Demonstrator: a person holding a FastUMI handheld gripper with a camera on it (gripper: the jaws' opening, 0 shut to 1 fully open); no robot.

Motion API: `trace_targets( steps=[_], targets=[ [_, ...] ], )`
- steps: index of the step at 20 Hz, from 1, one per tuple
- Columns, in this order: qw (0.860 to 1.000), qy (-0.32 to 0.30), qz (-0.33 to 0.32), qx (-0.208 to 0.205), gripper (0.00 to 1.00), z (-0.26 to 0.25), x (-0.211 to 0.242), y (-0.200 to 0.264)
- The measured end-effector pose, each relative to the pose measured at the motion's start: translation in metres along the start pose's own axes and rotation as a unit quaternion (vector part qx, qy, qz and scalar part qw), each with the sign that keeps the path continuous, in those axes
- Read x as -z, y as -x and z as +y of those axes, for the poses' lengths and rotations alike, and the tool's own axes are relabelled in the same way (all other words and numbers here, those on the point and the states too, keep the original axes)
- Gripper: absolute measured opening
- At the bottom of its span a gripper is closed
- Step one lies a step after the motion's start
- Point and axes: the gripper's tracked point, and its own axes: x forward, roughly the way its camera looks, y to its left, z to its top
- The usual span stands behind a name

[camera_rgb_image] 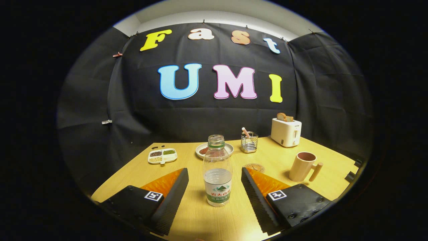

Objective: Take the bottle from table, then pour the juice into the cup, finally place the bottle on the coaster

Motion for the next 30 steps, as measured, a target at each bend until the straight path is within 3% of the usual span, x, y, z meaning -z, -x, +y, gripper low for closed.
trace_targets(
  steps=[10,21,23,25,30],
  targets=[
    [0.999,0.028,0.023,0.009,0.98,-0.004,0.046,-0.053],
    [0.998,0.040,0.023,0.034,0.96,-0.008,0.047,-0.076],
    [0.998,0.037,0.028,0.037,0.92,-0.011,0.049,-0.080],
    [0.998,0.034,0.028,0.037,0.80,-0.010,0.048,-0.081],
    [0.998,0.023,0.032,0.040,0.75,-0.012,0.048,-0.082]
  ],
)
